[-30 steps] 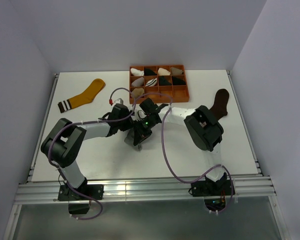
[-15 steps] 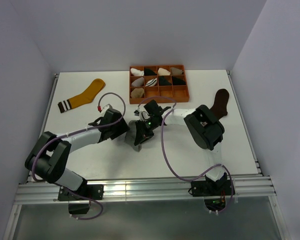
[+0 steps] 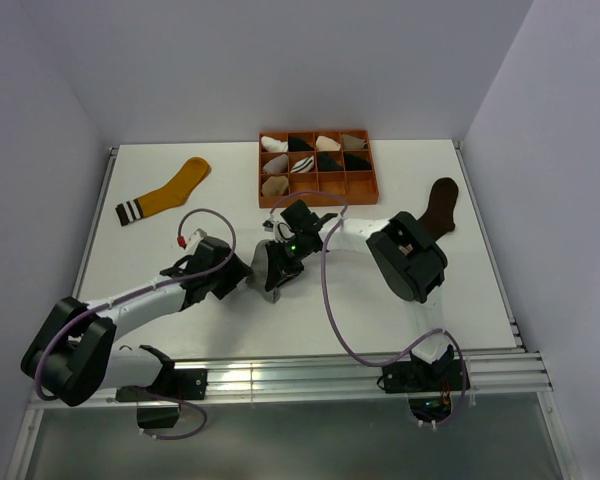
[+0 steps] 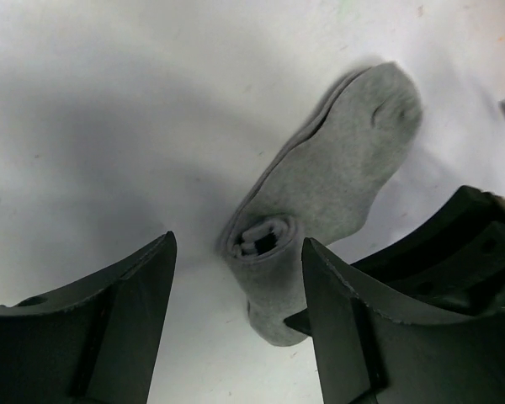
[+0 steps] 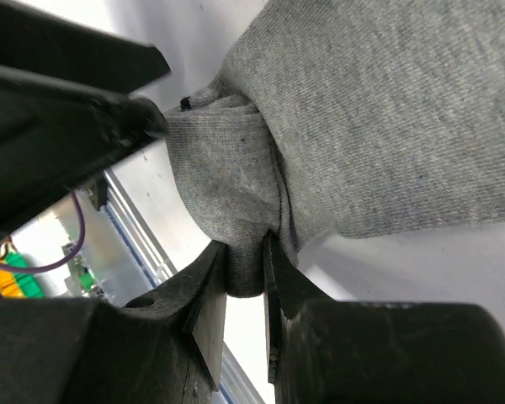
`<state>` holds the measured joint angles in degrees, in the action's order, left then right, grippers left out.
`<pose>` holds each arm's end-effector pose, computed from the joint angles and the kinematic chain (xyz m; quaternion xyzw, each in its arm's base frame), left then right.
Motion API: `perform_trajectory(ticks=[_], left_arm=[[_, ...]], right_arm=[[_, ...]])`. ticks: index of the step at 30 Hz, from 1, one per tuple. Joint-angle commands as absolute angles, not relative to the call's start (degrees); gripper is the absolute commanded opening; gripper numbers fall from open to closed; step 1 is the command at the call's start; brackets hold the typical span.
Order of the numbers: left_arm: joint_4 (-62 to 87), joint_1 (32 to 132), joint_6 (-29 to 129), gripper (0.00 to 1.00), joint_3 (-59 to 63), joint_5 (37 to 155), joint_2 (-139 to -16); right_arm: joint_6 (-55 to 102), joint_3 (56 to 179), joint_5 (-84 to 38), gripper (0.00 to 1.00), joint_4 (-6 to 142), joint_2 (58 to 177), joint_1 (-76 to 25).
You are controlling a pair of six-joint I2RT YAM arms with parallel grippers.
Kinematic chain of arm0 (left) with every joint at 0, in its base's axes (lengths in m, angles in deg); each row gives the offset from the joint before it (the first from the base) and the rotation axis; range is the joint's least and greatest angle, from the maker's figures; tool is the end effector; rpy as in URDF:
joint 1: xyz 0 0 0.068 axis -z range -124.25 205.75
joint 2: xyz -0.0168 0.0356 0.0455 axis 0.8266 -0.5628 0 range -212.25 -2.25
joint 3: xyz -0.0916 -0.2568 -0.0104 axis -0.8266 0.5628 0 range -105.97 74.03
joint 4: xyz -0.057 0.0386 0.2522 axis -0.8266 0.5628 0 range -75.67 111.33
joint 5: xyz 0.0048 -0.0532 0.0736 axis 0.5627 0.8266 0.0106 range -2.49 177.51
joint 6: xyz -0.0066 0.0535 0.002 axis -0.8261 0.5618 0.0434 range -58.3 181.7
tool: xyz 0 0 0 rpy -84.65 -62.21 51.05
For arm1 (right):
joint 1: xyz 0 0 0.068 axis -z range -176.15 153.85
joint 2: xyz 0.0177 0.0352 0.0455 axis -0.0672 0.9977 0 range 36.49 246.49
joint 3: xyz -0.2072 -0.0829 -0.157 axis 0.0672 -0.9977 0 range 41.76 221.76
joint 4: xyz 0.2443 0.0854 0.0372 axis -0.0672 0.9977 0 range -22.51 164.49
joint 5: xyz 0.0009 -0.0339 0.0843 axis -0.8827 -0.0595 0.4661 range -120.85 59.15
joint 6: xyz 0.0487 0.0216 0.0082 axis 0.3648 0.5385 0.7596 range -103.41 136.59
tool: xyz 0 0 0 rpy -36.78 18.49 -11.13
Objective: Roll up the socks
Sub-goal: Roll the sock at the center of the board.
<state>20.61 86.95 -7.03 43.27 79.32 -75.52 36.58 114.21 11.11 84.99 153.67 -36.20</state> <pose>0.2054 -0.1184 0.1628 -0.3241 0.8759 -0.2258 0.2770 0.2937 0.2781 0.1297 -0.2425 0.8776 0.4130 0.0201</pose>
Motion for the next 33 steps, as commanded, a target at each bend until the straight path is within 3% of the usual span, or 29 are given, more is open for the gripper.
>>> perform_trajectory(ticks=[1, 10, 13, 14, 16, 17, 20, 25, 33], left_arm=[[17.32, 88.36, -10.19, 0.66, 43.45, 79.25, -75.46], [17.23, 91.43, -11.51, 0.6, 44.15, 77.32, -79.59], [18.72, 91.44, -11.95, 0.47, 44.76, 75.92, -80.56], [19.07, 91.44, -11.95, 0.39, 45.2, 75.47, -80.73], [19.87, 91.35, -11.6, 0.3, 45.2, 74.77, -81.35], [20.3, 91.35, -11.43, 0.2, 44.94, 74.59, -81.7], [20.83, 91.17, -10.2, 0.06, 44.24, 75.11, -83.37], [22.32, 90.65, -6.17, 0.0, 42.48, 76.52, -86.44], [24.52, 89.42, 2.45, 0.0, 38.09, 80.21, -90.92]], right_arm=[[34.78, 114.1, -1.4, 0.0, 87.62, 156.1, -37.63], [34.78, 115.85, -1.67, 0.0, 88.76, 157.34, -38.51], [34.78, 115.68, -2.02, 0.0, 88.59, 156.81, -38.51], [34.78, 115.33, -2.11, 0.0, 88.5, 156.55, -38.51], [34.52, 114.8, -2.37, 0.0, 87.98, 156.02, -38.51], [34.43, 114.02, -2.54, 0.0, 87.71, 155.06, -38.6], [33.73, 111.47, -2.99, 0.0, 85.17, 152.16, -39.03], [31.45, 106.11, -8.15, 0.29, 78.41, 142.86, -41.84], [22.93, 96.79, -29.24, 0.48, 70.75, 129.92, -48.96]])
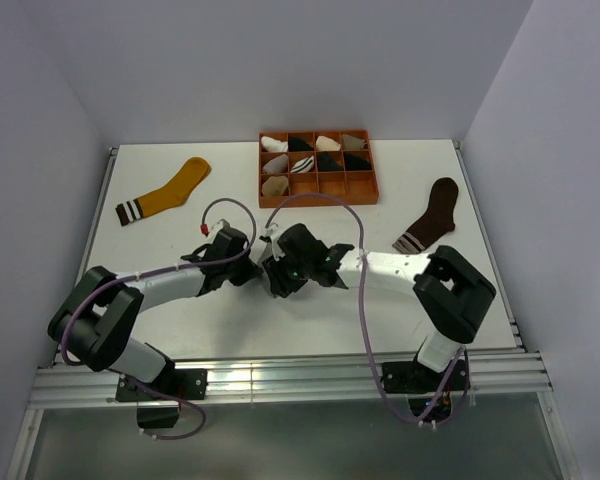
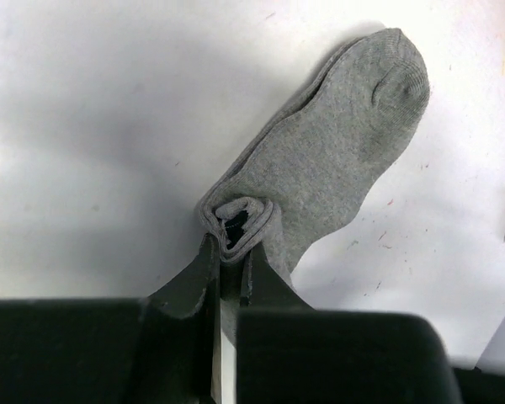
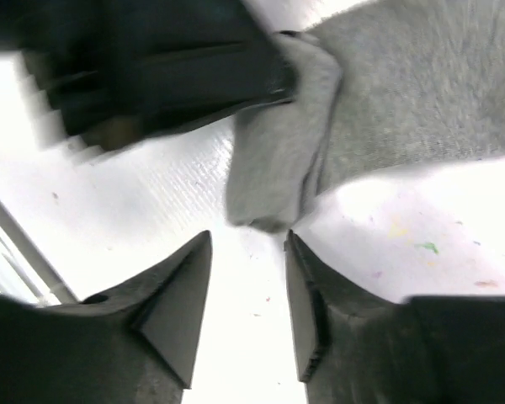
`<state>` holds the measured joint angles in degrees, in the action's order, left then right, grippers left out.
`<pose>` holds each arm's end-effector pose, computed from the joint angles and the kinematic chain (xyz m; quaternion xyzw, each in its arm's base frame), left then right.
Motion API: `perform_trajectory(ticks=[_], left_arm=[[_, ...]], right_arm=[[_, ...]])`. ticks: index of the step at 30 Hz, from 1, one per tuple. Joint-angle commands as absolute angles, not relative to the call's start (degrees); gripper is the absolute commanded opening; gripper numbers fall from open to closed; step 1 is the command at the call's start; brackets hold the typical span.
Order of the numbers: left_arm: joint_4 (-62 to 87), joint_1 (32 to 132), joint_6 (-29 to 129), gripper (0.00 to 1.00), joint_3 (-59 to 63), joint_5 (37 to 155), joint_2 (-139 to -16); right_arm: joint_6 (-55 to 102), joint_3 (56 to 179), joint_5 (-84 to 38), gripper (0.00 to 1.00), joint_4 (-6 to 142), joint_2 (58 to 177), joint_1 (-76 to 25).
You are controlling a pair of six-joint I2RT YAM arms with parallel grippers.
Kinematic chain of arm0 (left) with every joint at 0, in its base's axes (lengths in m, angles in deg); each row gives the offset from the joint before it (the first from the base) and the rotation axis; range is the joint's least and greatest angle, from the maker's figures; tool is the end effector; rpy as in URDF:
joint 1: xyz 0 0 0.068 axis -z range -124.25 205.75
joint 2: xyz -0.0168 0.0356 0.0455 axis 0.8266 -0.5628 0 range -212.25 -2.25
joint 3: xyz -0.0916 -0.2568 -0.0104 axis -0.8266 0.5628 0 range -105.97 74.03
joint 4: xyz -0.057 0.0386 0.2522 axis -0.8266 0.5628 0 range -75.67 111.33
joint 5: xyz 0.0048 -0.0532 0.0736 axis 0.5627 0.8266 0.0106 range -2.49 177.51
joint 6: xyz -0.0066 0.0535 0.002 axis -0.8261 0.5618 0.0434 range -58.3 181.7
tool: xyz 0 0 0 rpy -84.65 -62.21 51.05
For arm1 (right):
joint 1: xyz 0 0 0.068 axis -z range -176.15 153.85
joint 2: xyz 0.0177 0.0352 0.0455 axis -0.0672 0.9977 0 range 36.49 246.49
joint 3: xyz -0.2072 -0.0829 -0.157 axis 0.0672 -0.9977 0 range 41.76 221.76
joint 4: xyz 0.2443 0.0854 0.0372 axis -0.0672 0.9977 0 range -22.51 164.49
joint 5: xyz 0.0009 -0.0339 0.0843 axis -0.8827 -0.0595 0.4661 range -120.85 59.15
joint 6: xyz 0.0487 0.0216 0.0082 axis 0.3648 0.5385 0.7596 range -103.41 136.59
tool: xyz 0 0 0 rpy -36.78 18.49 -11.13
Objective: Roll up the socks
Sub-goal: Roll the sock at the center of the board.
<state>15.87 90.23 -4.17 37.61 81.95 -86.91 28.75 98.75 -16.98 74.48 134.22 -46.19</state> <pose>0.2278 -0.1522 0.1500 -0.2698 0.8984 -0.2346 0.2549 0.2204 0.2764 0.1804 -0.3418 0.8616 0.2813 0.2483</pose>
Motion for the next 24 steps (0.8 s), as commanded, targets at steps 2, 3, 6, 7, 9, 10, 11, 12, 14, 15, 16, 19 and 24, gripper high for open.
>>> perform_trajectory(ticks=[2, 3, 6, 7, 9, 10, 11, 12, 14, 15, 16, 19, 24], left_arm=[[25.23, 89.24, 4.13, 0.0, 36.86, 80.65, -91.45], [25.49, 89.24, 4.83, 0.0, 36.68, 80.92, -91.72], [26.11, 88.8, 6.76, 0.0, 35.62, 82.06, -92.07], [26.2, 88.63, 7.55, 0.0, 35.36, 82.41, -92.16], [26.37, 88.45, 8.35, 0.0, 34.75, 83.2, -92.16], [26.81, 88.45, 9.05, 0.0, 34.48, 83.29, -92.25], [26.99, 88.45, 9.32, 0.0, 34.13, 83.64, -92.42], [27.16, 88.36, 9.49, 0.0, 33.87, 83.82, -92.34], [27.34, 88.36, 10.11, 0.0, 33.6, 84.26, -92.34], [27.43, 88.36, 10.11, 0.0, 33.51, 84.35, -92.34], [27.43, 88.36, 10.28, 0.0, 33.43, 84.52, -92.42], [27.08, 88.36, 10.46, 0.0, 33.51, 84.96, -92.34], [26.55, 88.1, 10.81, 0.0, 33.6, 85.93, -92.6]], right_arm=[[20.29, 96.26, -33.98, 0.51, 70.13, 128.86, -51.25], [19.59, 96.26, -34.53, 0.52, 70.22, 128.77, -51.69], [17.21, 95.2, -37.78, 0.6, 68.29, 127.63, -54.23], [14.86, 94.94, -38.49, 0.61, 67.68, 127.19, -54.85], [13.35, 94.41, -39.89, 0.61, 65.22, 127.1, -56.43], [12.9, 94.41, -39.9, 0.62, 64.25, 127.45, -56.79], [12.46, 94.76, -40.25, 0.62, 63.98, 127.71, -57.05], [11.59, 94.93, -40.6, 0.62, 63.8, 128.06, -57.4], [10.62, 95.29, -42.18, 0.62, 62.75, 128.77, -58.11], [9.92, 95.38, -42.36, 0.62, 62.4, 128.86, -59.07], [9.65, 95.46, -42.01, 0.62, 61.96, 129.03, -59.42], [9.03, 95.46, -41.83, 0.61, 60.99, 130.08, -60.3], [9.12, 95.64, -41.66, 0.61, 60.73, 132.9, -61.01]])
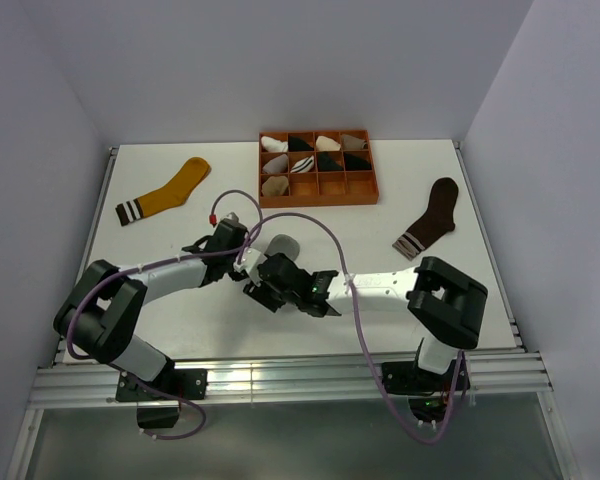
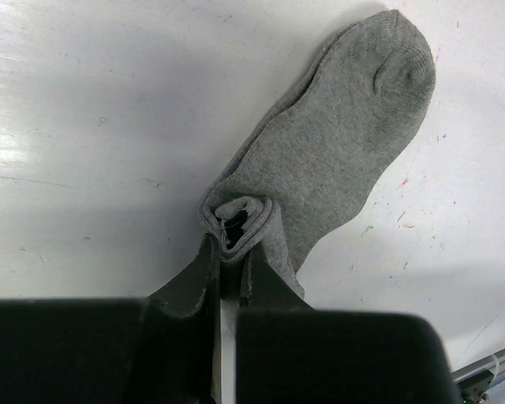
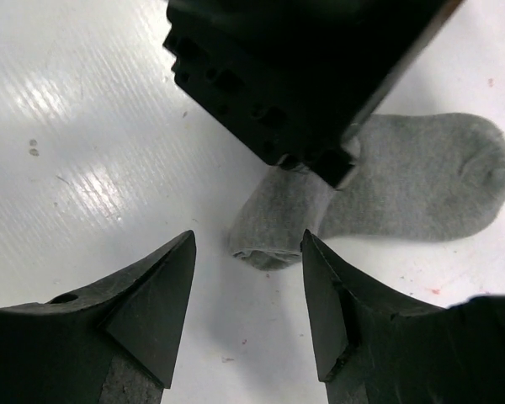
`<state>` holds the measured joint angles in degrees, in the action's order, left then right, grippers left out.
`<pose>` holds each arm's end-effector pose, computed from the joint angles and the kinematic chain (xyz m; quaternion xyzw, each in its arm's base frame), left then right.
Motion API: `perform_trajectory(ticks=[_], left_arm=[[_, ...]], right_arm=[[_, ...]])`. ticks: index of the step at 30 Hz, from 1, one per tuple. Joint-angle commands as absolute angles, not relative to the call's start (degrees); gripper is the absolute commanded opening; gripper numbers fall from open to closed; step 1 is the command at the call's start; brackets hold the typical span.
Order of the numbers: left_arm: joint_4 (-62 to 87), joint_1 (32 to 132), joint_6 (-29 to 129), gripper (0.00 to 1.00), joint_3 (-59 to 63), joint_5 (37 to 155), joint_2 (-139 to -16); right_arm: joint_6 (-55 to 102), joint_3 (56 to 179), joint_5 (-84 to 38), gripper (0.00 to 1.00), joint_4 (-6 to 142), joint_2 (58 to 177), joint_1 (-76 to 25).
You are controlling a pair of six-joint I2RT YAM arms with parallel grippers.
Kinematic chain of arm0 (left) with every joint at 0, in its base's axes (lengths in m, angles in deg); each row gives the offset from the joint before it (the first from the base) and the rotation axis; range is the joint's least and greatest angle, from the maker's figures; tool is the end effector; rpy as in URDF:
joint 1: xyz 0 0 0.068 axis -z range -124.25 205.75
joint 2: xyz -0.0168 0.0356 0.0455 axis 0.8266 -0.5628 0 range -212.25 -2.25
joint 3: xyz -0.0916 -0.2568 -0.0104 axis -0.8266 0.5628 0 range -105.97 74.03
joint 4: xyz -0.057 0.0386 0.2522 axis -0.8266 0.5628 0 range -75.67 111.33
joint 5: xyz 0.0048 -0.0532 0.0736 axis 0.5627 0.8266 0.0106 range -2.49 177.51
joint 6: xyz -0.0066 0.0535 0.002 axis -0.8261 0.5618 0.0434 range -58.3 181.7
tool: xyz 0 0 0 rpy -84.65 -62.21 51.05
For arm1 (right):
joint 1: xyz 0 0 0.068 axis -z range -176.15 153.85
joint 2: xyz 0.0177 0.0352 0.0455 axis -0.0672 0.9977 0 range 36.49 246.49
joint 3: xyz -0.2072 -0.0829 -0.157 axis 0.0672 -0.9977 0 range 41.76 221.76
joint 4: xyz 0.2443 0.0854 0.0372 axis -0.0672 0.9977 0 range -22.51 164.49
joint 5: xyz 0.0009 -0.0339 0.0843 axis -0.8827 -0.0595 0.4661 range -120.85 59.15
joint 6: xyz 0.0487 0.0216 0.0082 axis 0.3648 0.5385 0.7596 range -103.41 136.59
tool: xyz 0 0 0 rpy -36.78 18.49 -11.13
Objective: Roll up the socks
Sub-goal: Roll the sock at the center of the board.
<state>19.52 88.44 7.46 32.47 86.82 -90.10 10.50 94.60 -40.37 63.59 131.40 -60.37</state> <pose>0.2451 -0.1567 0.1559 -0.1784 0.9270 -0.2228 0.2433 0.1577 0.3131 0.1896 -0.4865 0.7537 0.1463 0.4169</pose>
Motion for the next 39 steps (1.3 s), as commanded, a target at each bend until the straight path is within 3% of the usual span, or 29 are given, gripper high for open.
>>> perform_trajectory(ticks=[1, 23, 26, 29, 30, 32, 39], left_arm=[[26.55, 88.1, 10.9, 0.0, 33.51, 86.1, -92.86], [27.51, 87.83, 14.24, 0.0, 32.11, 88.21, -92.95], [27.6, 87.92, 14.68, 0.0, 32.11, 88.3, -92.78], [27.78, 87.92, 15.03, 0.0, 31.76, 88.48, -92.86], [27.87, 87.83, 14.94, 0.0, 31.58, 88.56, -92.78], [27.78, 87.83, 14.59, 0.02, 31.49, 88.3, -92.16], [27.51, 85.64, 12.22, 0.31, 32.37, 87.77, -87.24]], right_arm=[[9.29, 95.64, -41.66, 0.6, 60.2, 133.77, -61.1], [13.33, 97.75, -57.74, 0.59, 66.7, 146.87, -61.19], [14.04, 97.4, -57.3, 0.45, 67.05, 147.05, -61.1], [14.3, 97.48, -57.57, 0.24, 68.9, 148.02, -61.19], [14.39, 97.49, -56.7, 0.11, 69.94, 148.11, -61.1], [15.09, 97.4, -54.68, 0.03, 70.31, 147.58, -61.01], [16.5, 97.48, -41.76, 0.0, 74.25, 144.33, -58.21]])
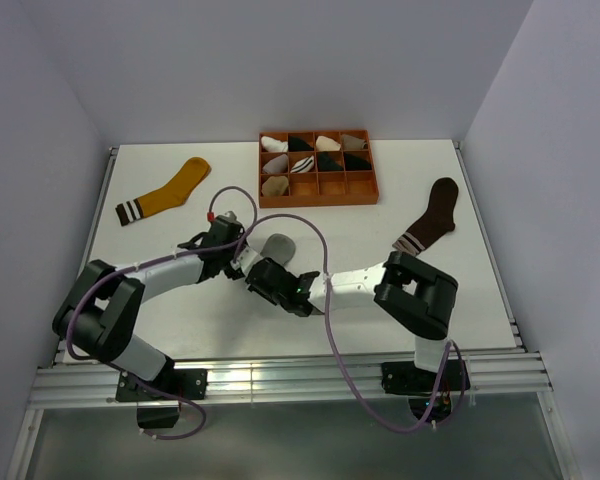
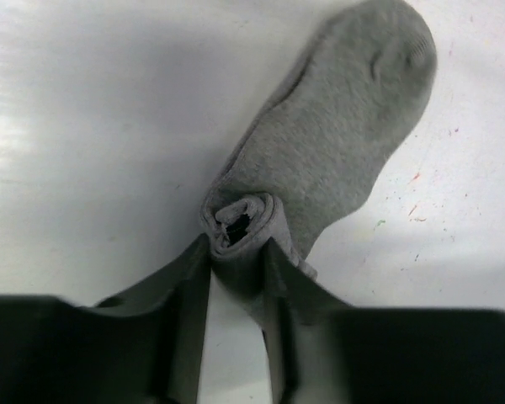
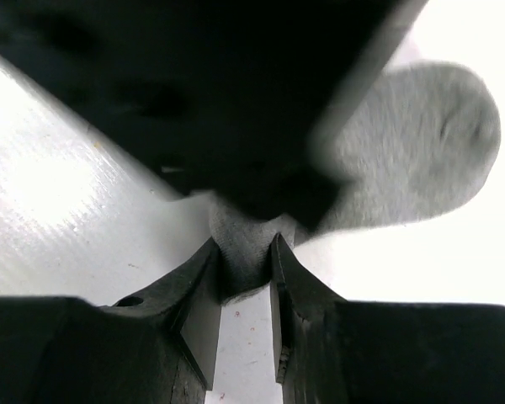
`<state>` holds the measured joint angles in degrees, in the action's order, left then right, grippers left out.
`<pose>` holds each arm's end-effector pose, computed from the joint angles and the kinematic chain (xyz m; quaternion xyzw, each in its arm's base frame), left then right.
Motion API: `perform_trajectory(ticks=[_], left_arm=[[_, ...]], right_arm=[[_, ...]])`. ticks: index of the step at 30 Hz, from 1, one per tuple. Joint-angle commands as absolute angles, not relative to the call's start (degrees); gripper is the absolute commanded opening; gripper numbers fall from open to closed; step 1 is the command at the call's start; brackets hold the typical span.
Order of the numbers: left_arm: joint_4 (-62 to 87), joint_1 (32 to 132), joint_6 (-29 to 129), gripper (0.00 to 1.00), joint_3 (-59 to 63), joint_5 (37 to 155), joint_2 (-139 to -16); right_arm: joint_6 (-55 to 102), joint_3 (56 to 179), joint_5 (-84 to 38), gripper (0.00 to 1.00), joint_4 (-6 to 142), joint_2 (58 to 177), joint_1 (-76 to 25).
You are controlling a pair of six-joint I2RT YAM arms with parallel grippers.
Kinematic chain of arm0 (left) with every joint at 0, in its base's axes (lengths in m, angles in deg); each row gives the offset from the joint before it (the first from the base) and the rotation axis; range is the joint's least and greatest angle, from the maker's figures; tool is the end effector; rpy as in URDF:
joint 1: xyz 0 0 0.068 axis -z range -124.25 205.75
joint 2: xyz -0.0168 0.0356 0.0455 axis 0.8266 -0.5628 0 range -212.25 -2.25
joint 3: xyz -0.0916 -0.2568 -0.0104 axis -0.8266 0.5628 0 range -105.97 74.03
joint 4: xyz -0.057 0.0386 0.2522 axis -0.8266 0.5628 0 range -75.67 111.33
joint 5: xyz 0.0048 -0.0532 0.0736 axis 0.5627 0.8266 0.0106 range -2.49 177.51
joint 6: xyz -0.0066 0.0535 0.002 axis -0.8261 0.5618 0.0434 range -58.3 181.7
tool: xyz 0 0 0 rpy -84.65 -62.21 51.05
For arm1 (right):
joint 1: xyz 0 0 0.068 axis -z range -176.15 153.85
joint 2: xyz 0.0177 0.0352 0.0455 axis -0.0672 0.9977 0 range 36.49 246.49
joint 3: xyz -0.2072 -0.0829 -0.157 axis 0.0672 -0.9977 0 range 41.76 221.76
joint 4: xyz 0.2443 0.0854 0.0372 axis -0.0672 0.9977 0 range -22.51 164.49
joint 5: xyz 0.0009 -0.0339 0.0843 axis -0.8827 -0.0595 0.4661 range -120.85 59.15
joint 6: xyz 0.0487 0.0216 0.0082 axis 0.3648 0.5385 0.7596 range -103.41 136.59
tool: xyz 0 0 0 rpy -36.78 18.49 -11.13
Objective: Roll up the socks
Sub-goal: Roll the sock at the center of the board.
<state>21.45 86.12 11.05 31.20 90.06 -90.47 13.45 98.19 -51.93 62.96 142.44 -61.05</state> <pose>0.2521 -0.1495 0.1581 -0.1596 0.9332 -0.2247 0.2306 0.1698 0.3325 0.1442 -0.4502 0.7920 0.0480 0.4097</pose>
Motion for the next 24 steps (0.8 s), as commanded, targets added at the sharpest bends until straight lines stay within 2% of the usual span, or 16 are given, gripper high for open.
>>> perform_trajectory(ticks=[1, 3, 4, 9, 10, 17, 24], left_arm=[[27.51, 85.2, 11.87, 0.36, 32.81, 85.86, -85.93], [27.43, 83.71, 10.55, 0.41, 33.51, 85.14, -84.69], [27.43, 83.18, 10.2, 0.46, 33.86, 84.96, -84.17], [26.2, 79.84, 7.65, 0.57, 35.27, 85.23, -81.53], [26.11, 79.49, 7.21, 0.62, 35.45, 85.23, -81.09], [22.51, 77.2, 5.54, 0.64, 38.96, 85.93, -76.96], [17.68, 77.37, 6.94, 0.63, 44.75, 91.46, -71.86]], right_arm=[[16.5, 97.57, -39.66, 0.0, 74.7, 143.89, -57.76], [16.5, 98.27, -37.45, 0.0, 76.01, 142.67, -56.62], [16.5, 98.54, -35.79, 0.0, 76.37, 142.48, -56.27], [17.21, 99.68, -33.13, 0.0, 78.48, 141.6, -55.03], [17.29, 99.86, -32.96, 0.0, 78.74, 141.78, -55.03], [18.61, 102.75, -21.28, 0.0, 82.25, 141.52, -52.23], [17.39, 111.79, -9.32, 0.0, 91.38, 143.79, -45.9]])
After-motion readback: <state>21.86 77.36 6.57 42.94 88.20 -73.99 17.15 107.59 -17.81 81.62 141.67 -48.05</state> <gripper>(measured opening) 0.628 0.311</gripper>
